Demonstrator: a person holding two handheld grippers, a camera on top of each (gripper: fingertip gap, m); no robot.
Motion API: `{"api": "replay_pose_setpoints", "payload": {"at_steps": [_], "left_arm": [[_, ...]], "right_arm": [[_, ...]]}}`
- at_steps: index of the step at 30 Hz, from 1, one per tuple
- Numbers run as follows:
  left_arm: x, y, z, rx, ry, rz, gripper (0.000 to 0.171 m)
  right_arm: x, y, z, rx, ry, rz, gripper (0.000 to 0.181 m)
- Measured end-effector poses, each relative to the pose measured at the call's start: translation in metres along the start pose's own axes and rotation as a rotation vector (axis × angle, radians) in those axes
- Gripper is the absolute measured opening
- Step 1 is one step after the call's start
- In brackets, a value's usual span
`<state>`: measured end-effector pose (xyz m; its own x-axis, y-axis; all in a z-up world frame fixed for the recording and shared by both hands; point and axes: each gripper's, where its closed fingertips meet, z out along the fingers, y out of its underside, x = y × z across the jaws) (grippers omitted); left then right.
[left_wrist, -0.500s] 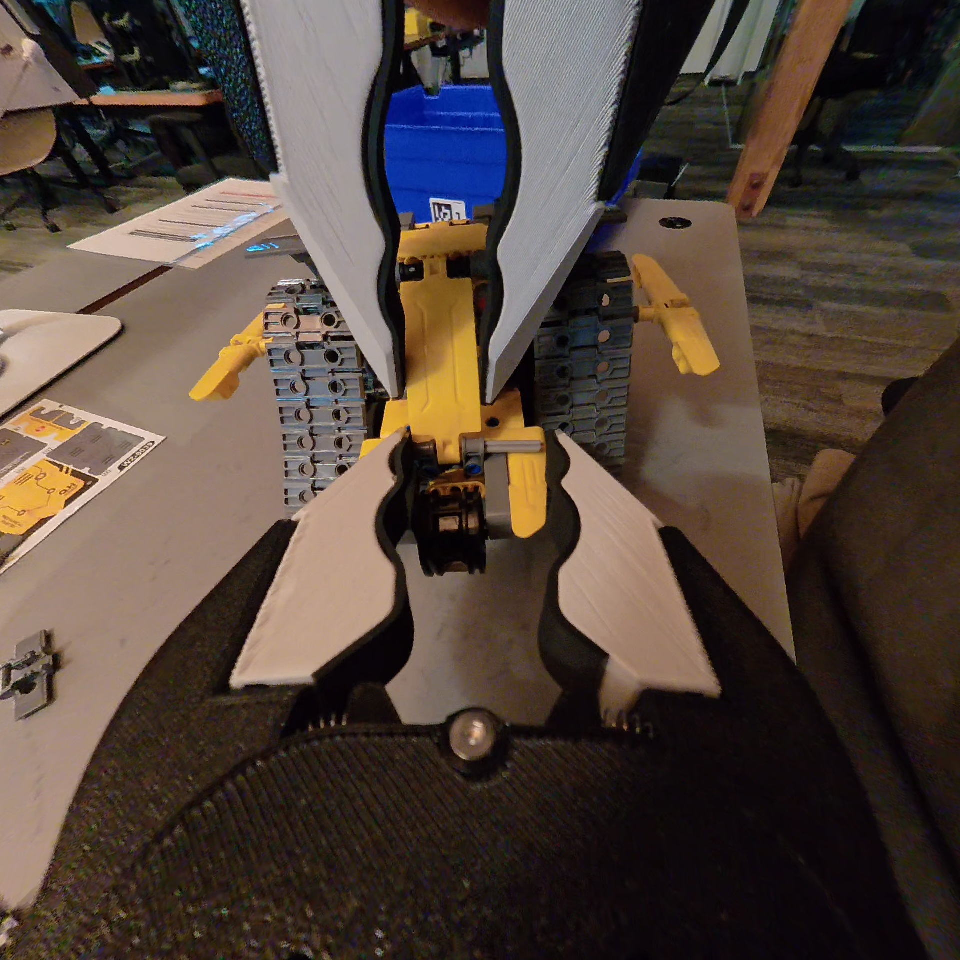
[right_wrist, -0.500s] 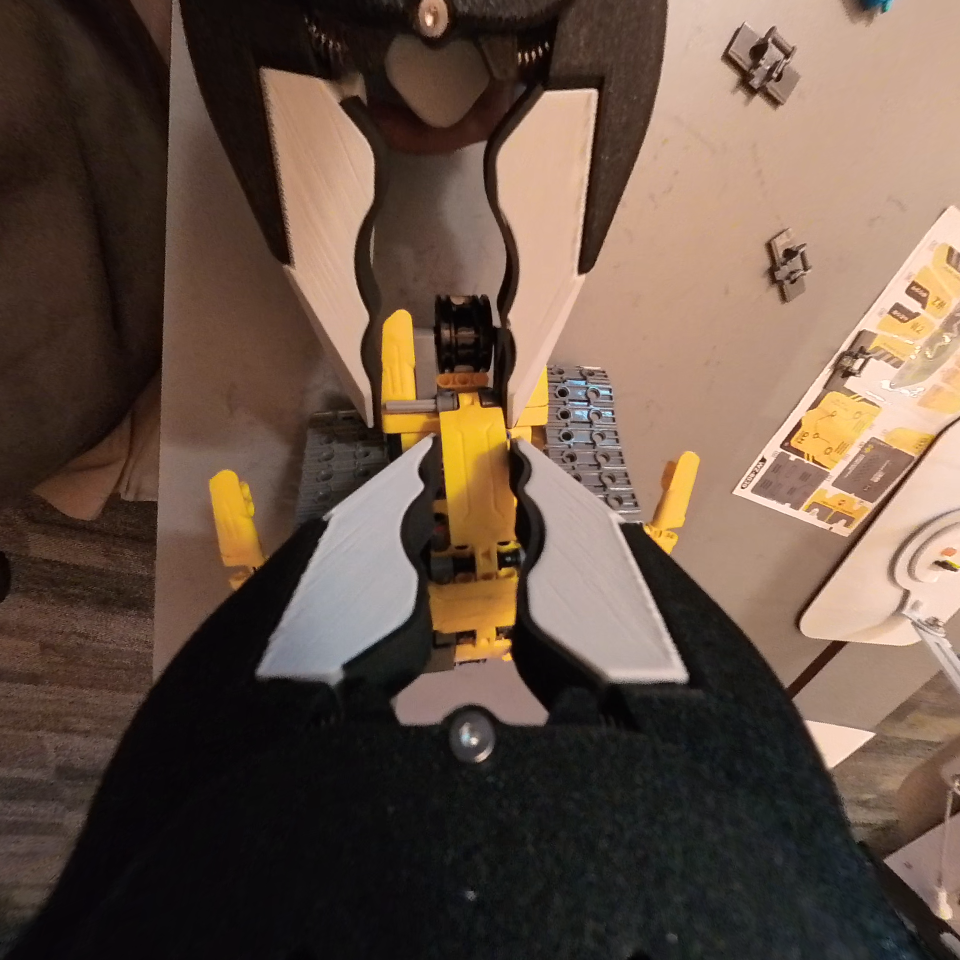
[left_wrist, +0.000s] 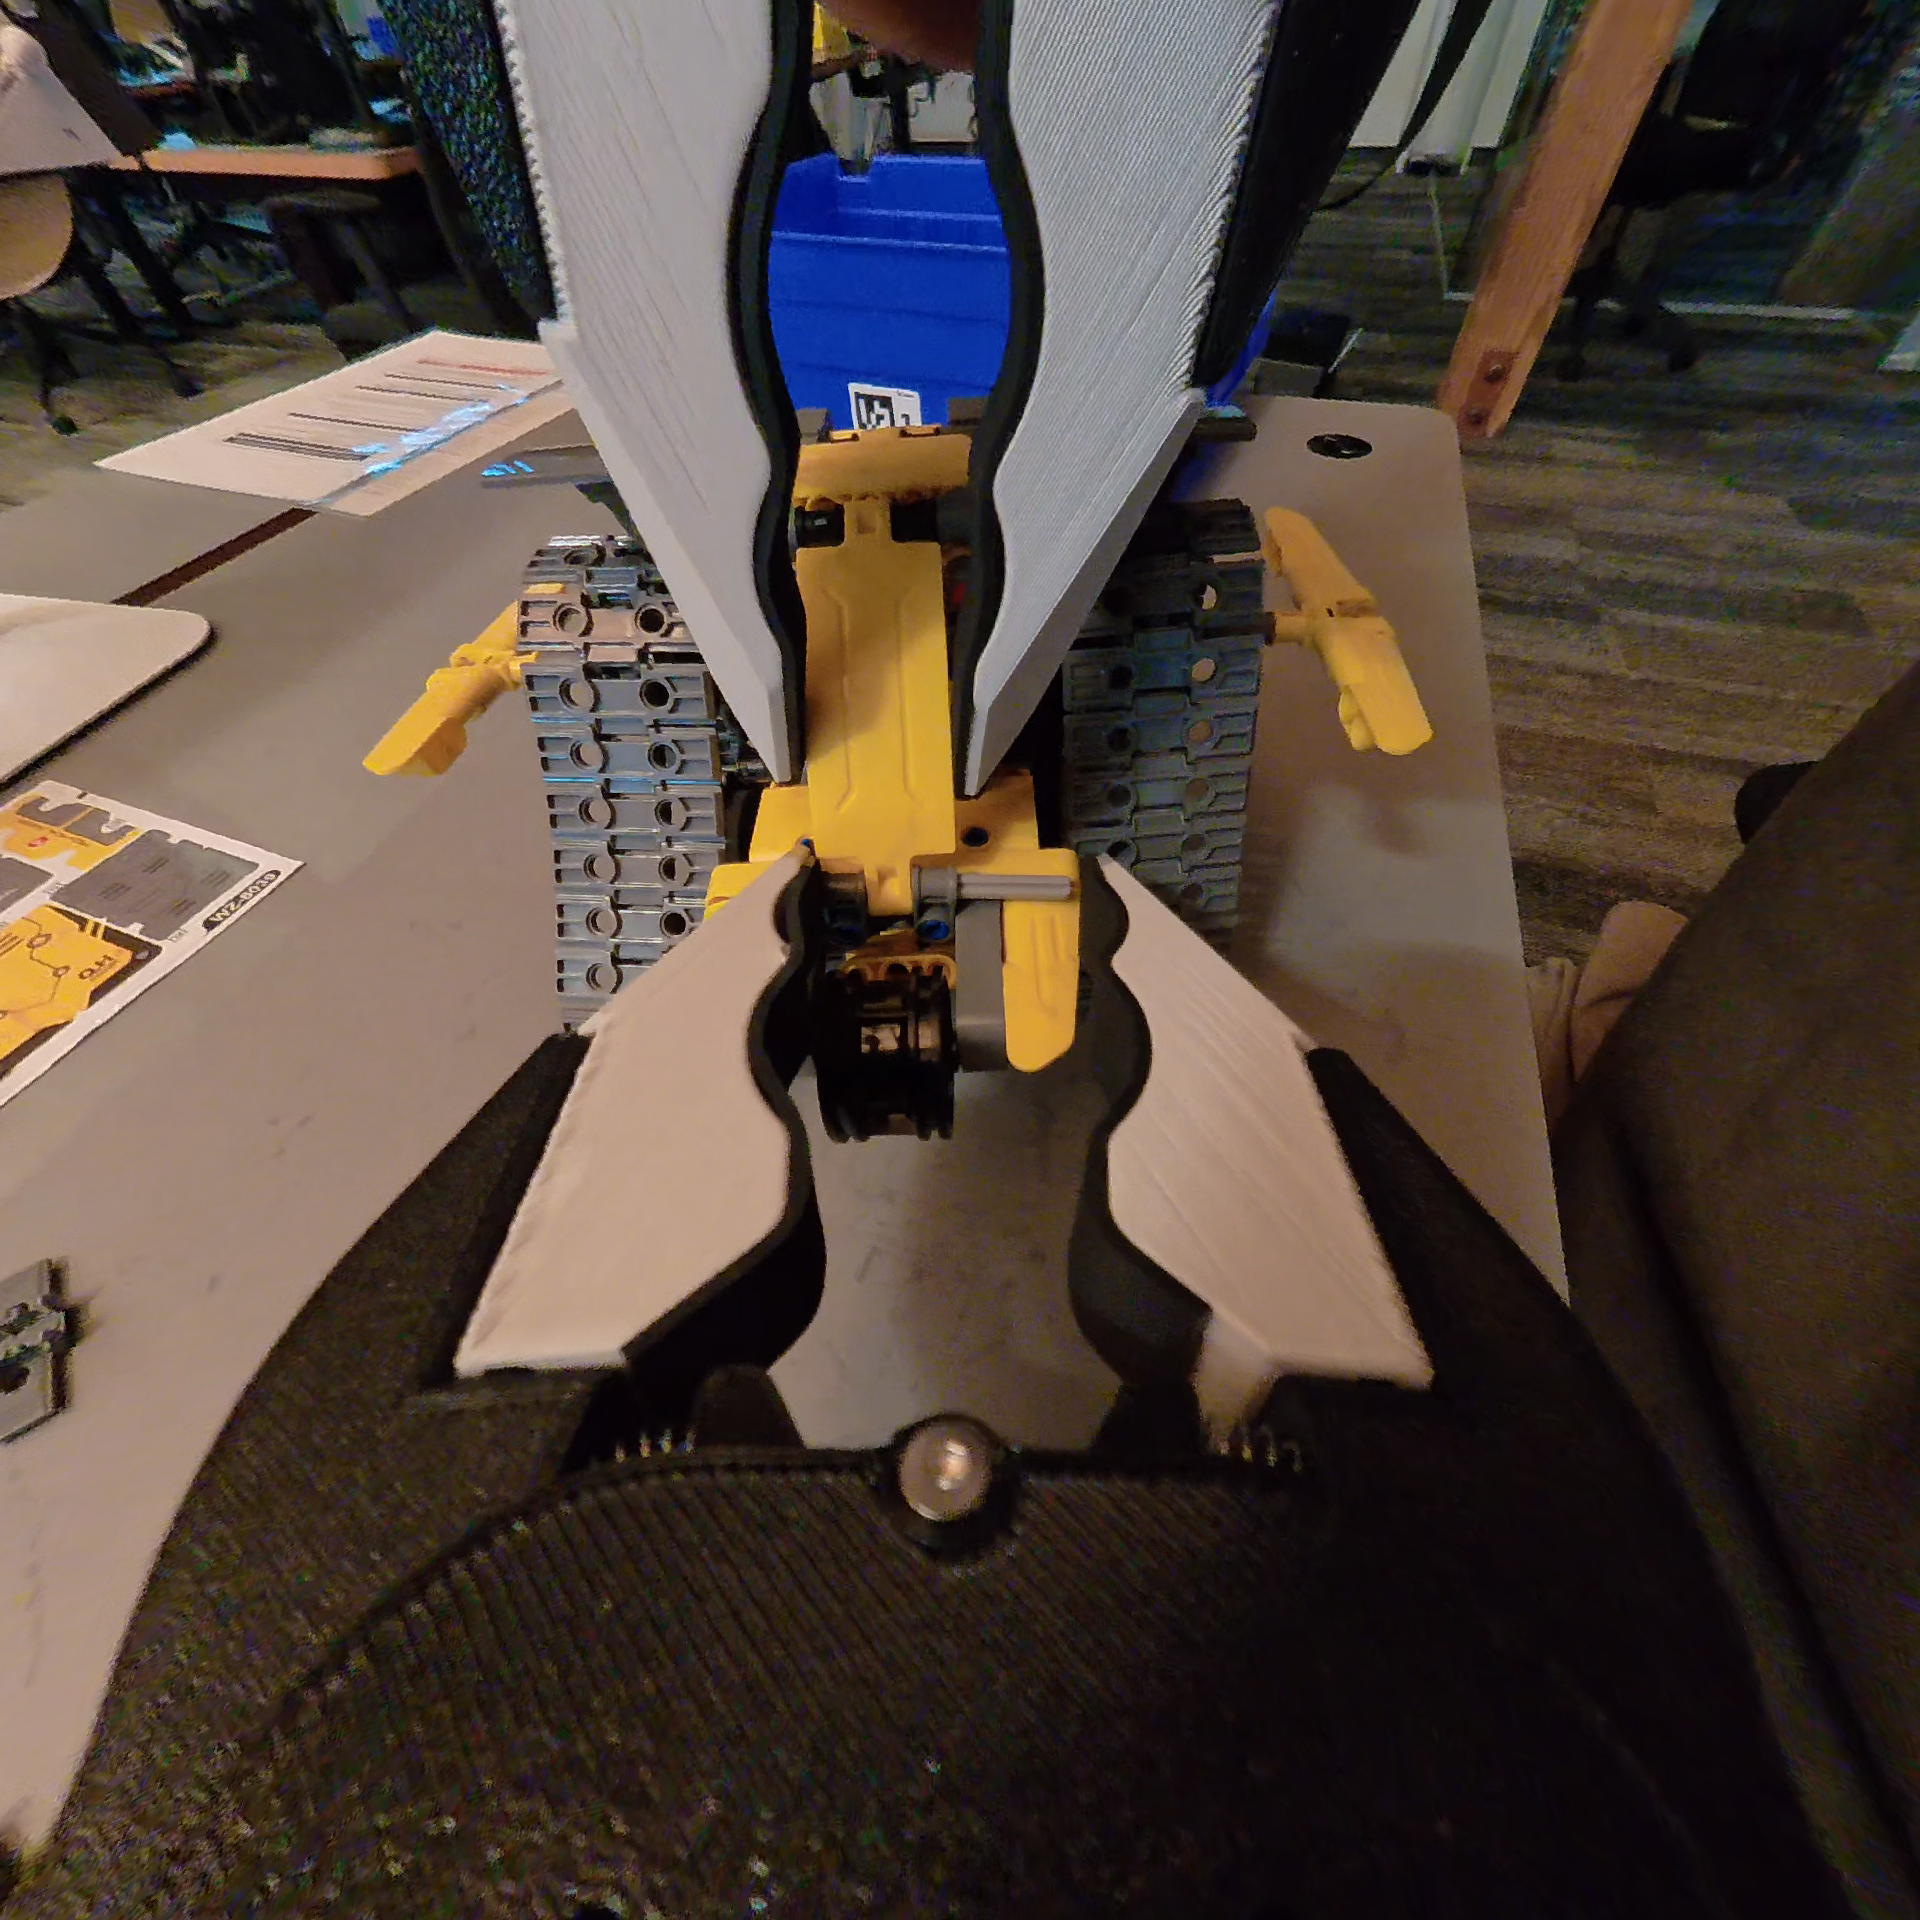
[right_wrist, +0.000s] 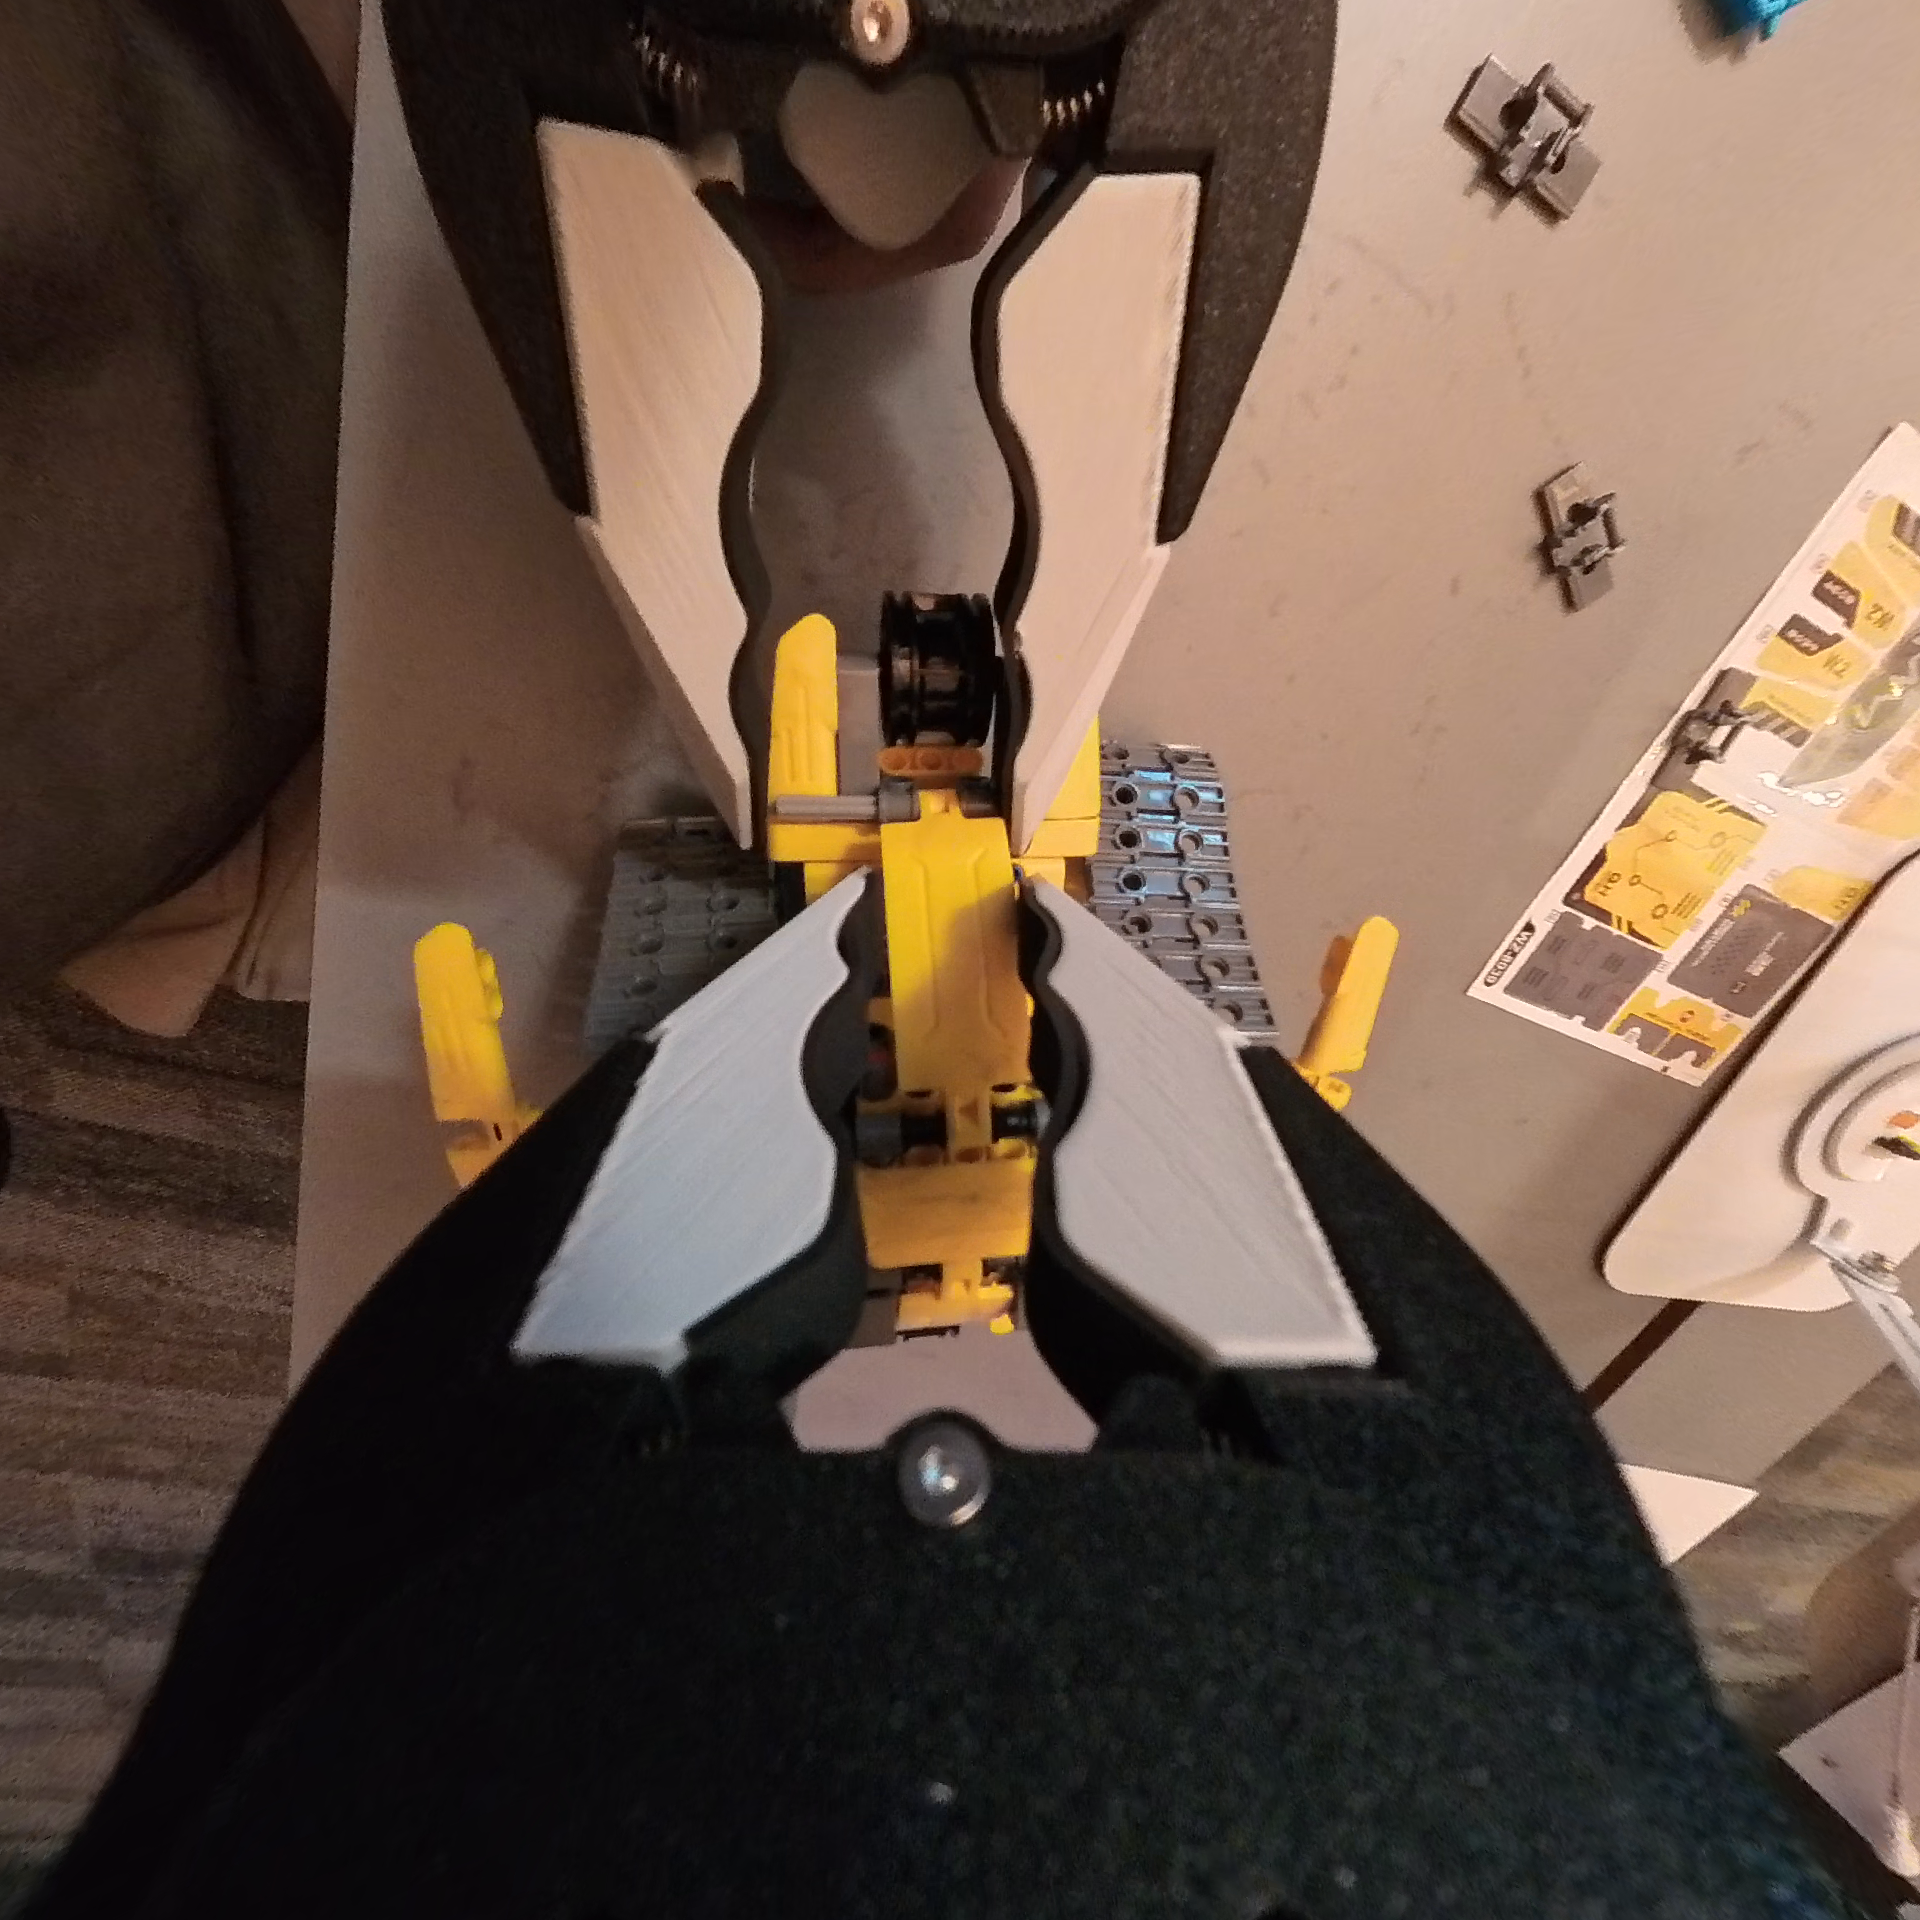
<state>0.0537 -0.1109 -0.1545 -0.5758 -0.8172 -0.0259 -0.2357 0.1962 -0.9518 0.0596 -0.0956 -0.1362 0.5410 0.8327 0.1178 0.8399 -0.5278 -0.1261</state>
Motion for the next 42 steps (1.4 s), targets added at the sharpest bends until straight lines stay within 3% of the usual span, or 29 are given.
{"api": "replay_pose_setpoints", "payload": {"at_steps": [17, 30, 42], "left_arm": [[0.001, 0.0, 0.001, 0.0, 0.011, -0.01, 0.048], [0.003, -0.001, 0.002, 0.003, 0.023, -0.015, 0.048], [0.001, -0.001, 0.003, 0.001, 0.011, -0.017, 0.048]], "right_arm": [[0.0, 0.0, -0.002, 0.032, -0.011, -0.01, 0.024], [-0.002, 0.005, -0.003, -0.12, 0.015, -0.02, 0.024], [-0.001, 0.011, -0.003, -0.281, 0.013, 0.097, 0.024]]}}
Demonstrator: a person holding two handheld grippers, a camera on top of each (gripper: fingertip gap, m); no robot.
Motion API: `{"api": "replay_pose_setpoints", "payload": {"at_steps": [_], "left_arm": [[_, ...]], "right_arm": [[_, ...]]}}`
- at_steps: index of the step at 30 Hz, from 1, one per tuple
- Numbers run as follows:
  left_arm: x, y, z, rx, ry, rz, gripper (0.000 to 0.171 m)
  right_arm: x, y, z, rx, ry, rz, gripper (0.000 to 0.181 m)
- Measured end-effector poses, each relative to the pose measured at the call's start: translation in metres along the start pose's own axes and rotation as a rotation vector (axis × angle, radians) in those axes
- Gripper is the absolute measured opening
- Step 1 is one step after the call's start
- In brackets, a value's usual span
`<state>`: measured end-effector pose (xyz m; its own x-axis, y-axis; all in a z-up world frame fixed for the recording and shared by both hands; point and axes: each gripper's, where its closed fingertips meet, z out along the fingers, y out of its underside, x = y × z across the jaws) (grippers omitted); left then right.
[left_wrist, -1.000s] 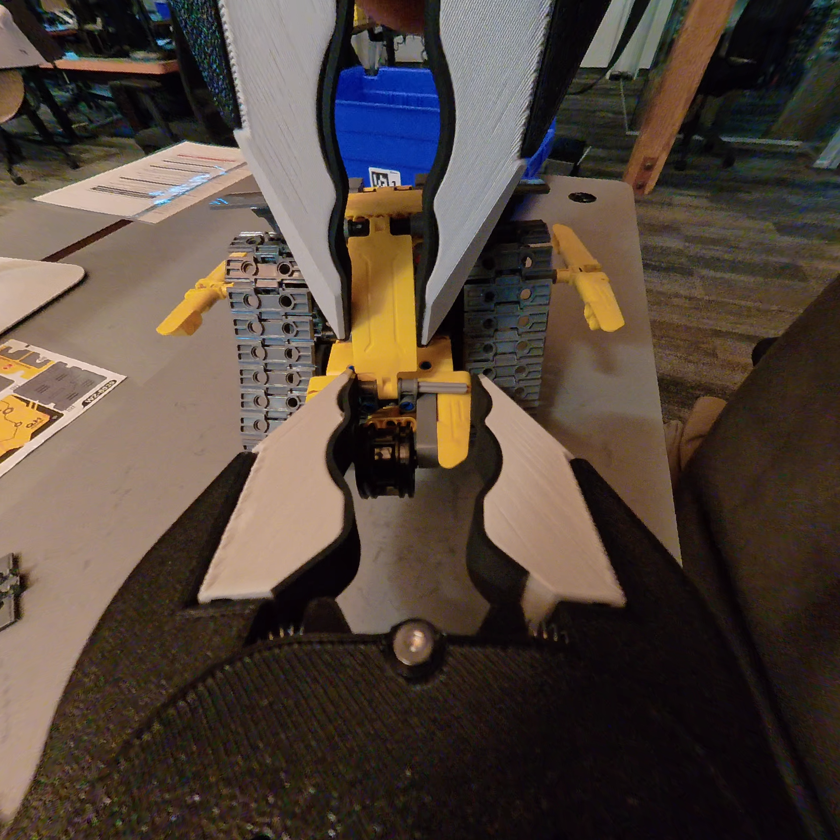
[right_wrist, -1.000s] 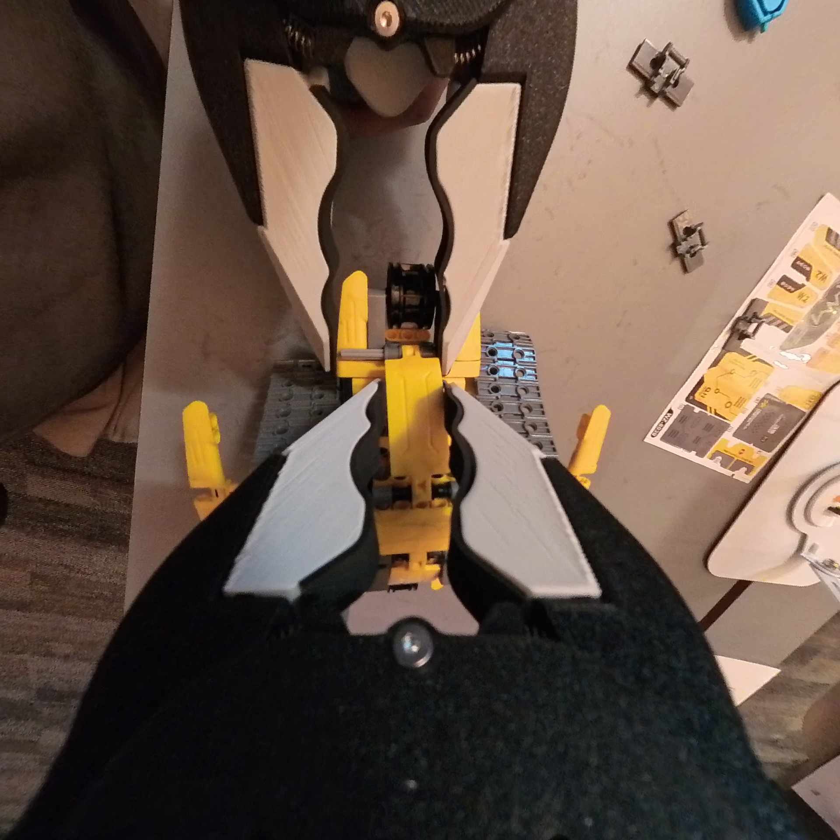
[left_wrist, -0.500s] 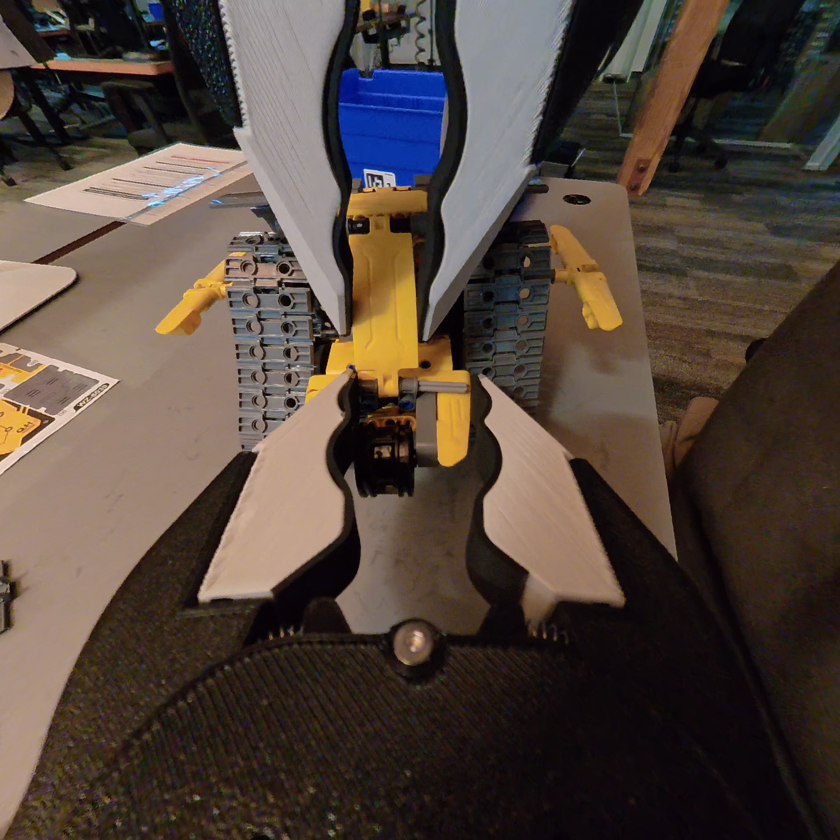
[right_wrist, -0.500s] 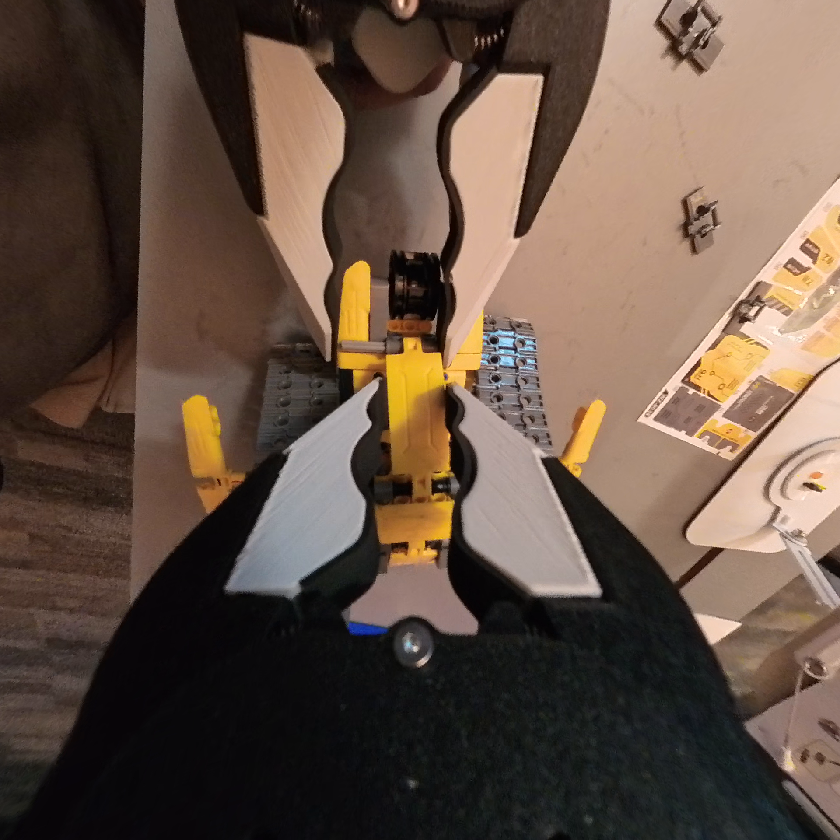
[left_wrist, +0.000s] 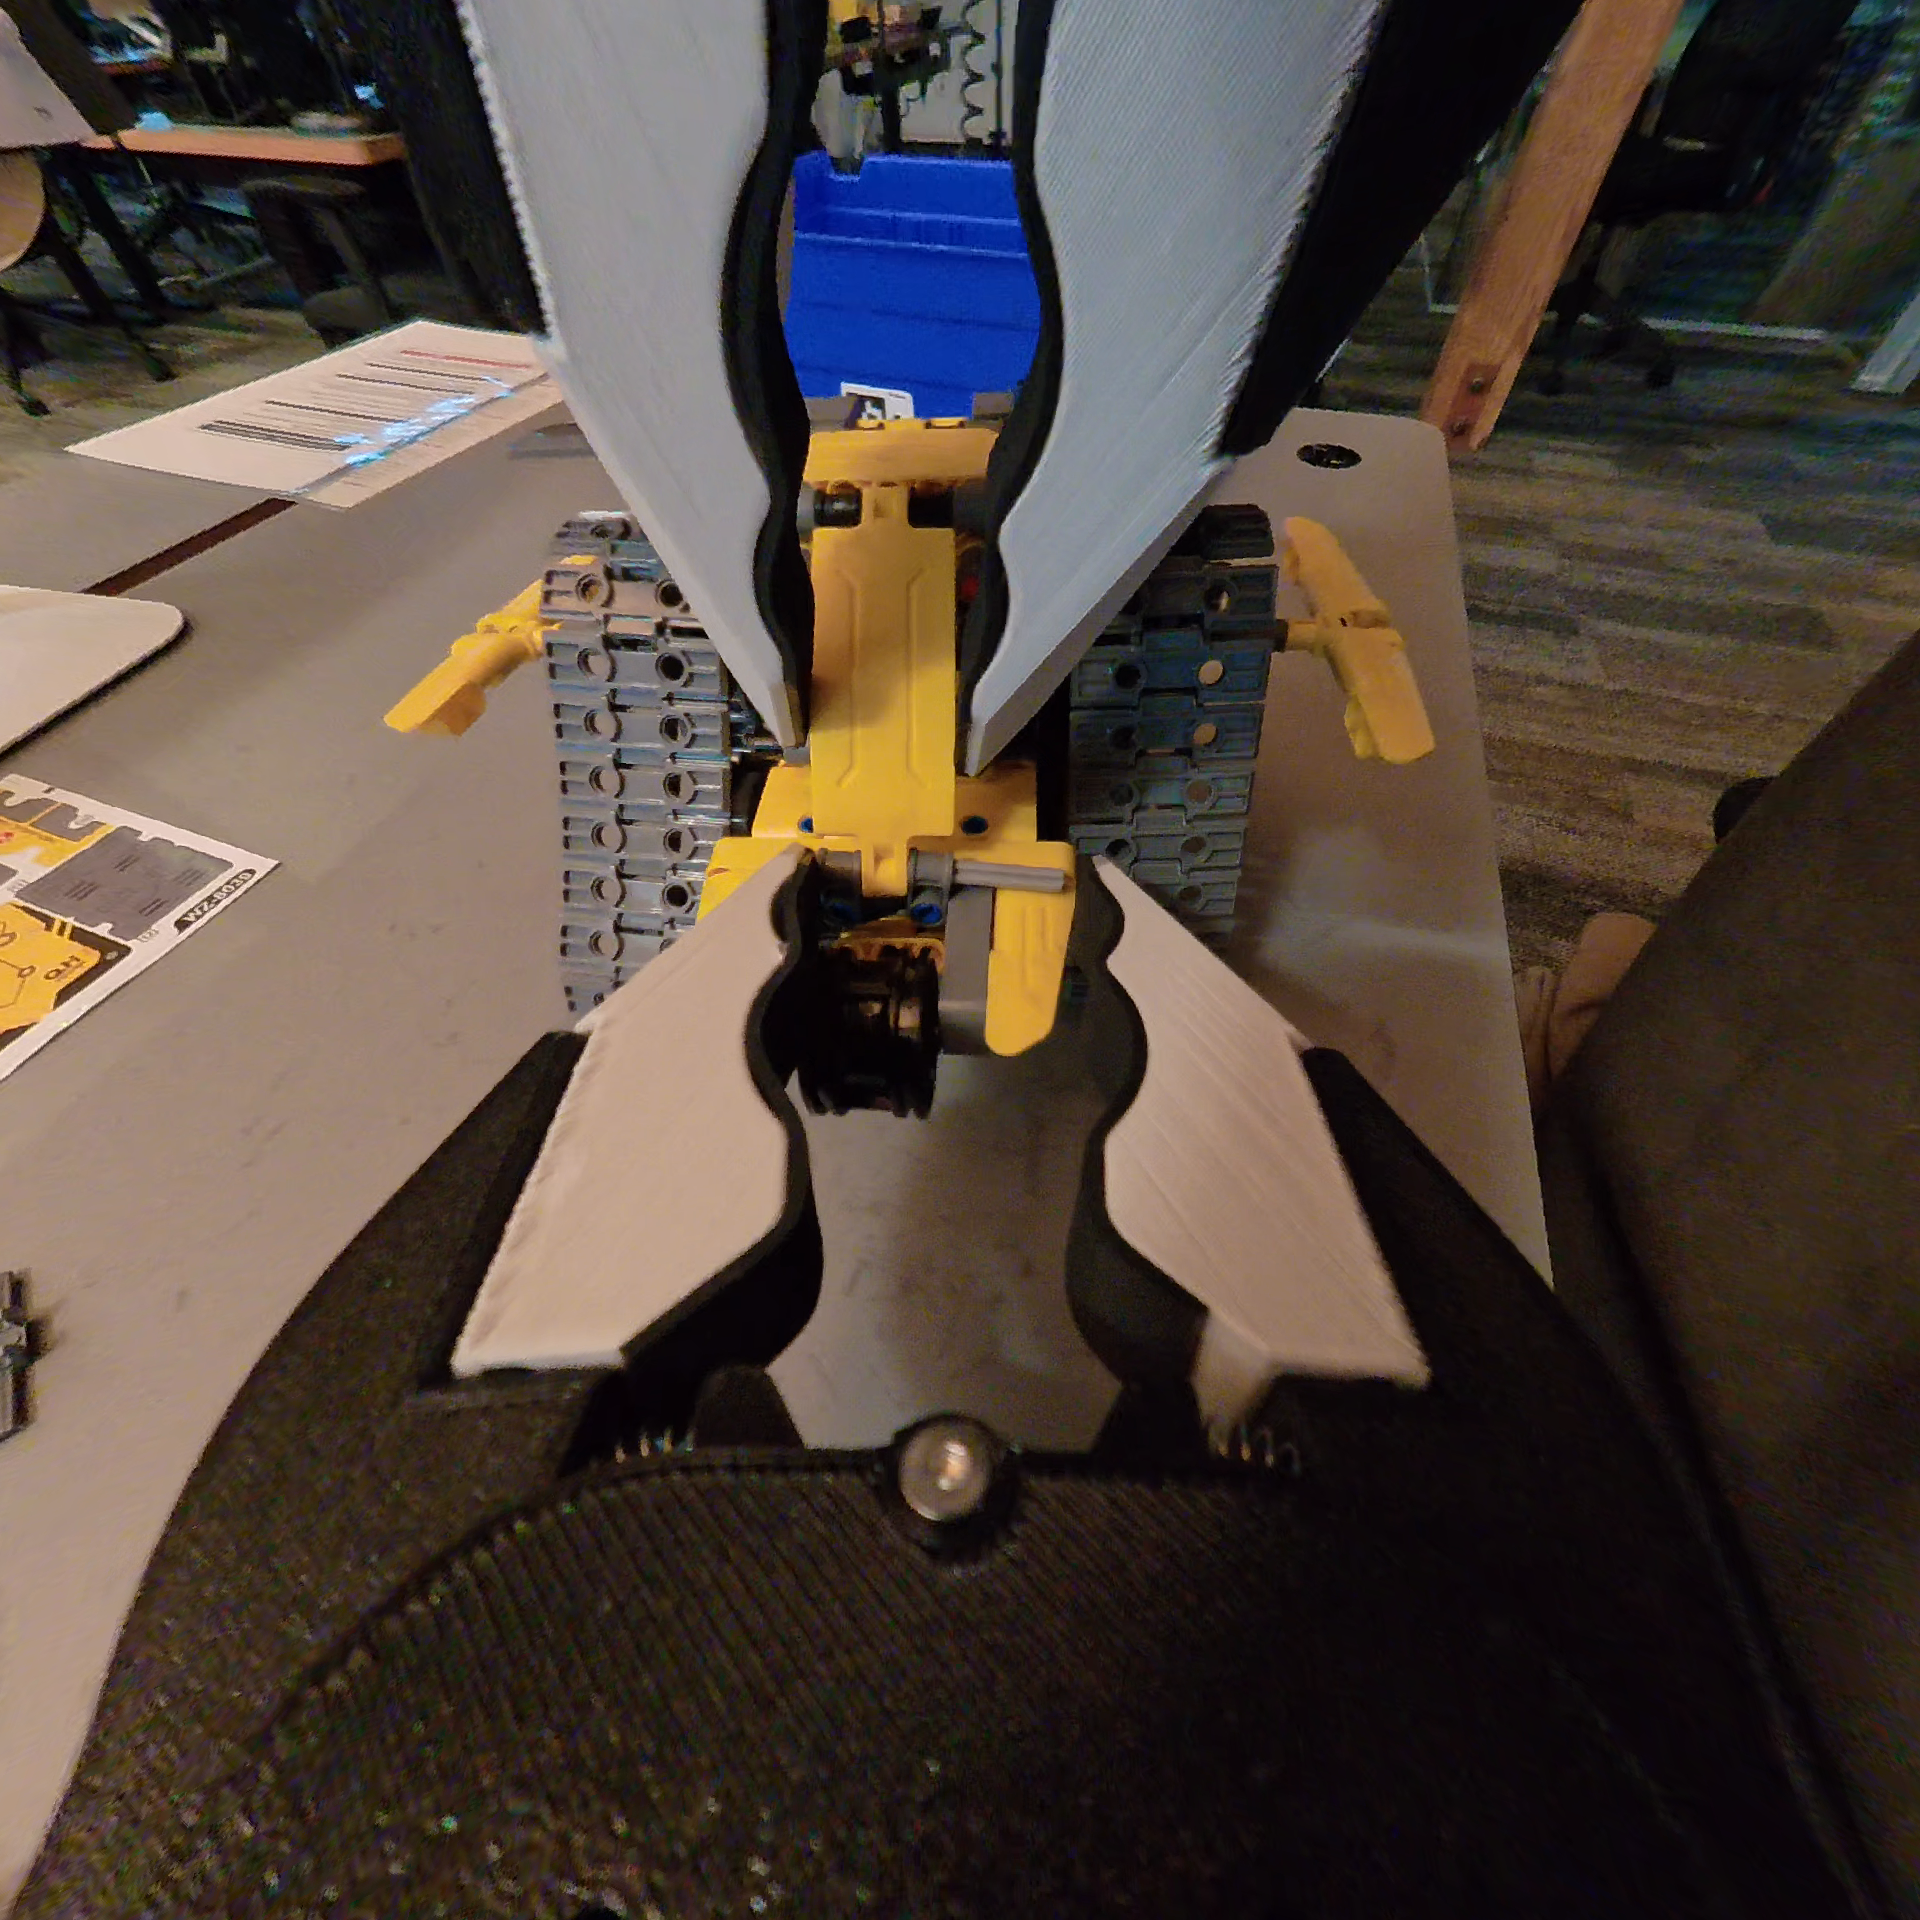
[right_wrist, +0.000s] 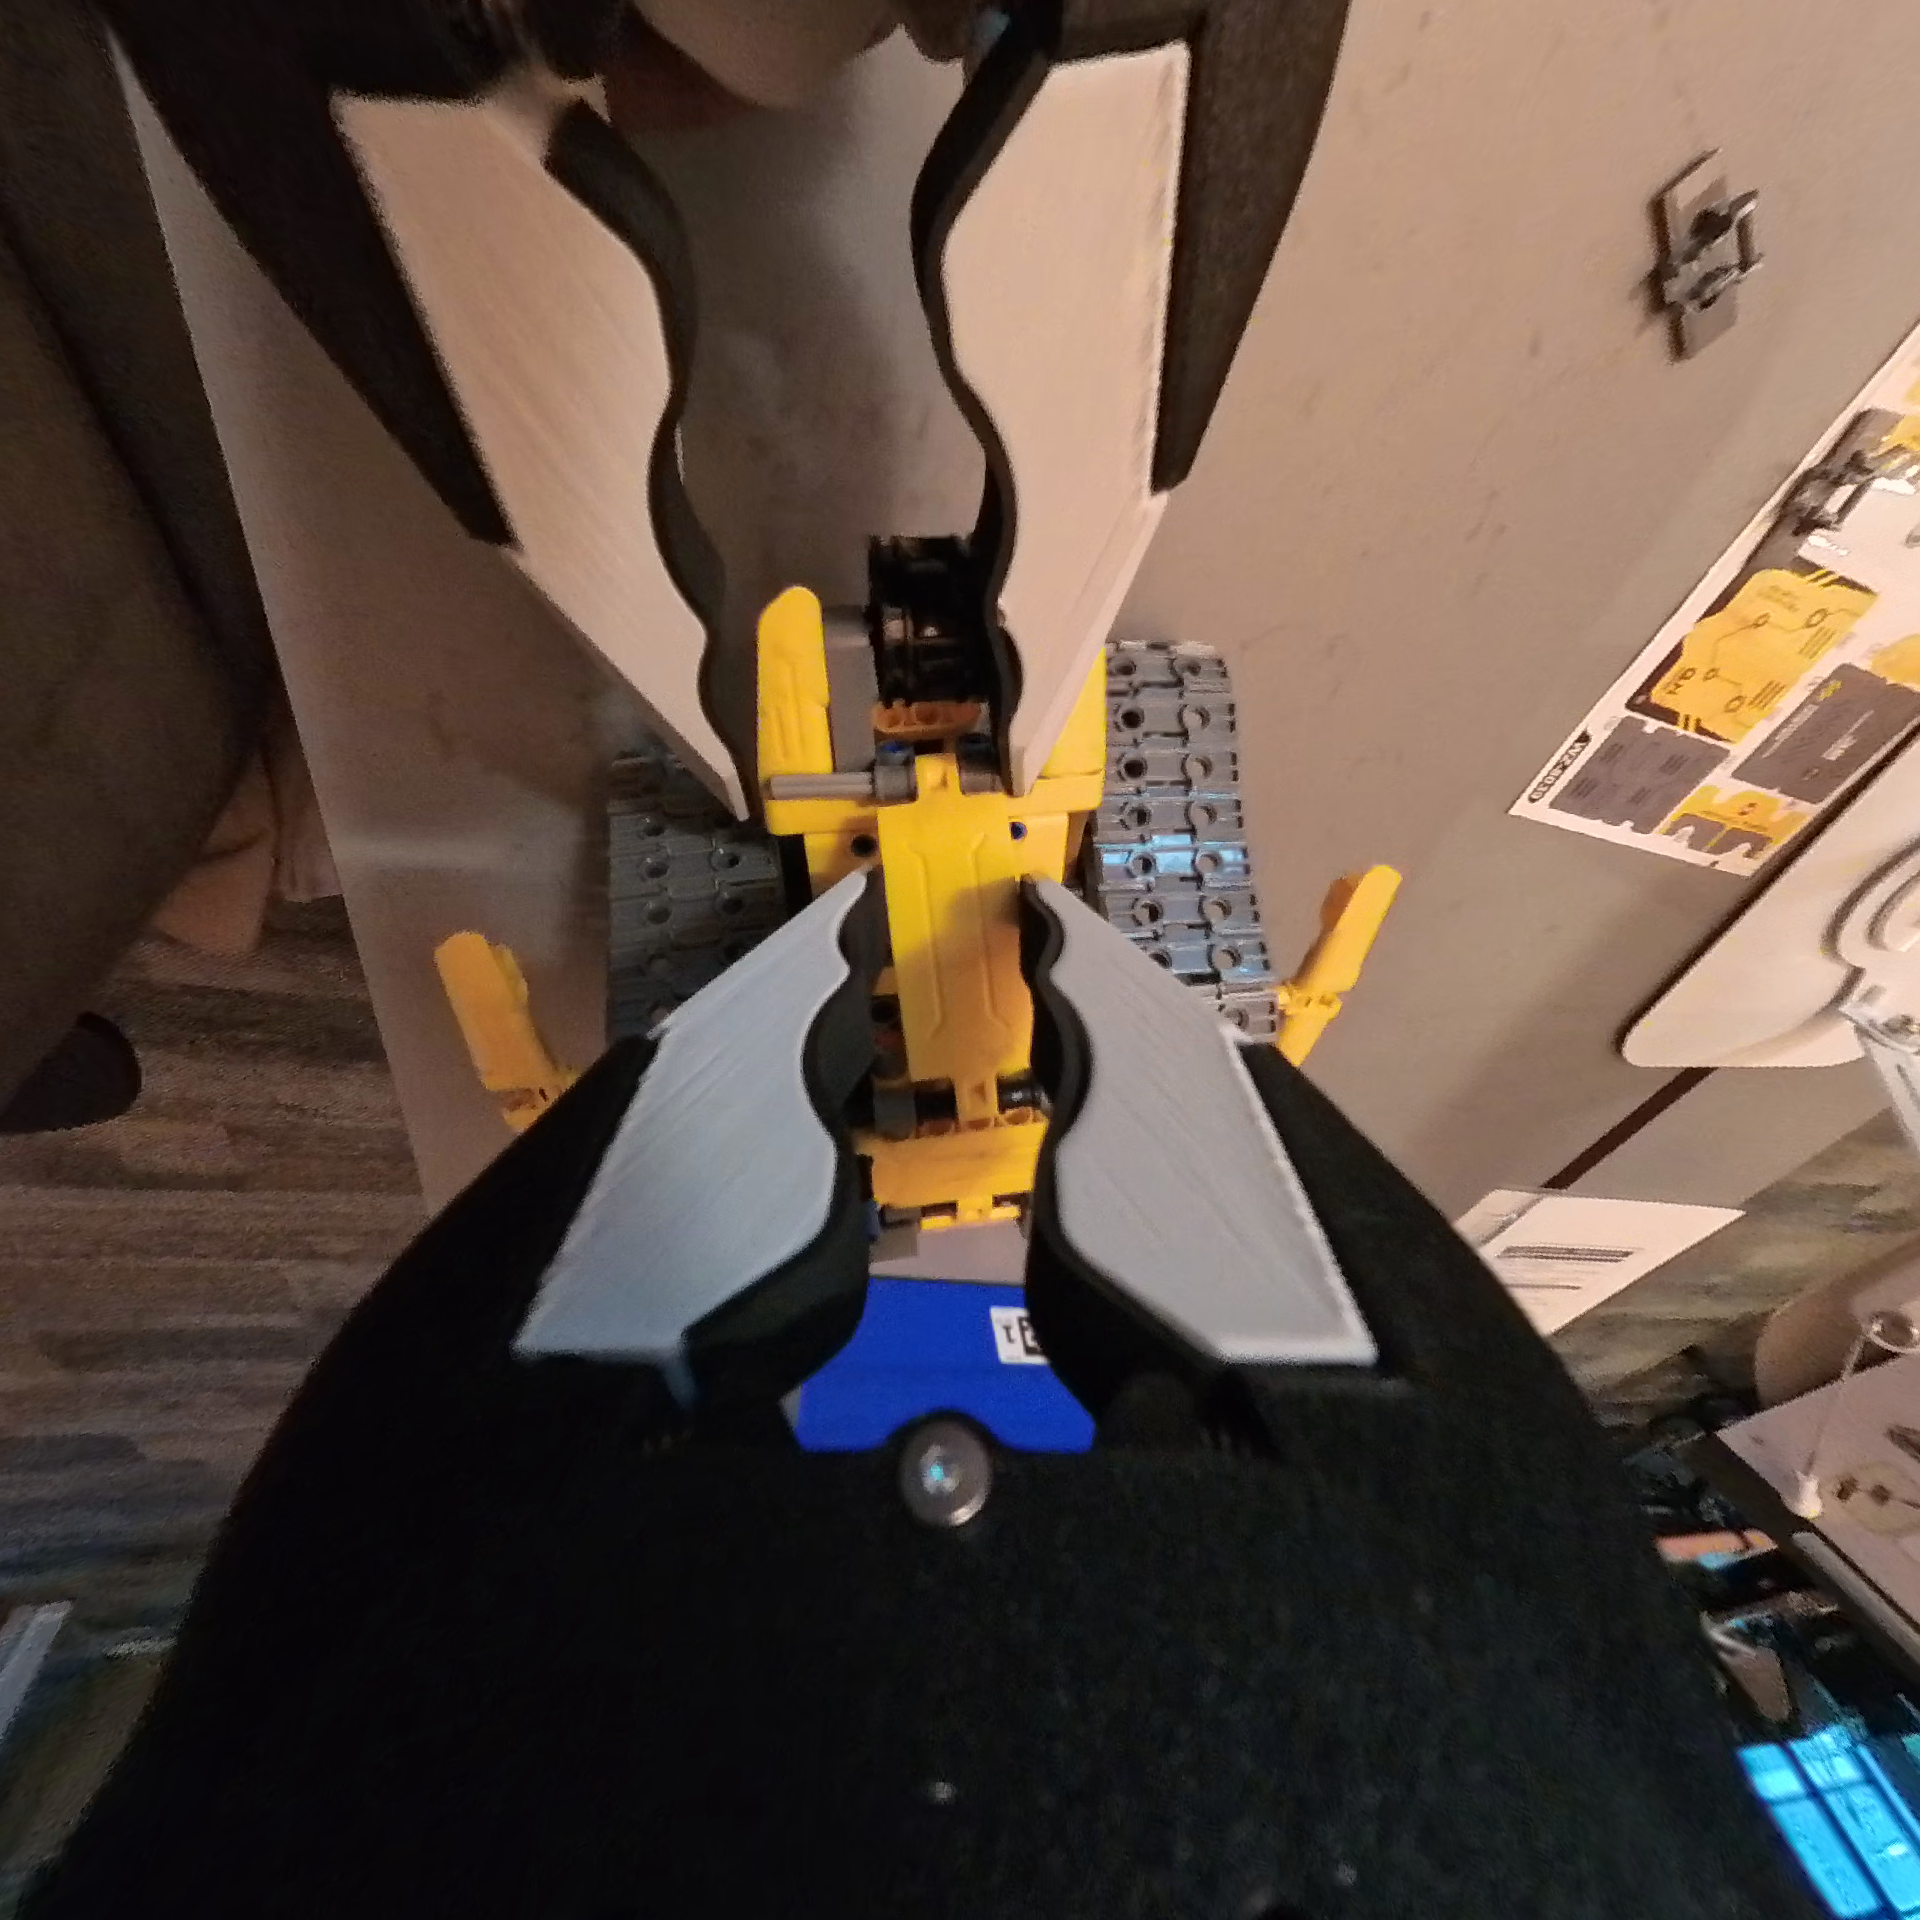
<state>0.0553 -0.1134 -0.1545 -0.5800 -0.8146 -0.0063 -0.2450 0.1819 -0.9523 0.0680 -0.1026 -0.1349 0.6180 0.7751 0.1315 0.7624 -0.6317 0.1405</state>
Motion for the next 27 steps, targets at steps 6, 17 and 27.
{"api": "replay_pose_setpoints", "payload": {"at_steps": [6, 17, 27], "left_arm": [[0.0, 0.0, 0.0, 0.003, 0.002, 0.0, 0.048], [0.0, -0.001, -0.001, 0.008, 0.0, -0.001, 0.046], [0.0, -0.001, 0.0, 0.006, -0.003, 0.0, 0.046]], "right_arm": [[0.0, 0.001, 0.0, 0.02, -0.011, 0.0, 0.024], [0.003, -0.008, 0.005, 0.231, 0.001, -0.064, 0.031], [-0.001, -0.008, 0.006, 0.269, -0.095, 0.033, 0.026]]}}
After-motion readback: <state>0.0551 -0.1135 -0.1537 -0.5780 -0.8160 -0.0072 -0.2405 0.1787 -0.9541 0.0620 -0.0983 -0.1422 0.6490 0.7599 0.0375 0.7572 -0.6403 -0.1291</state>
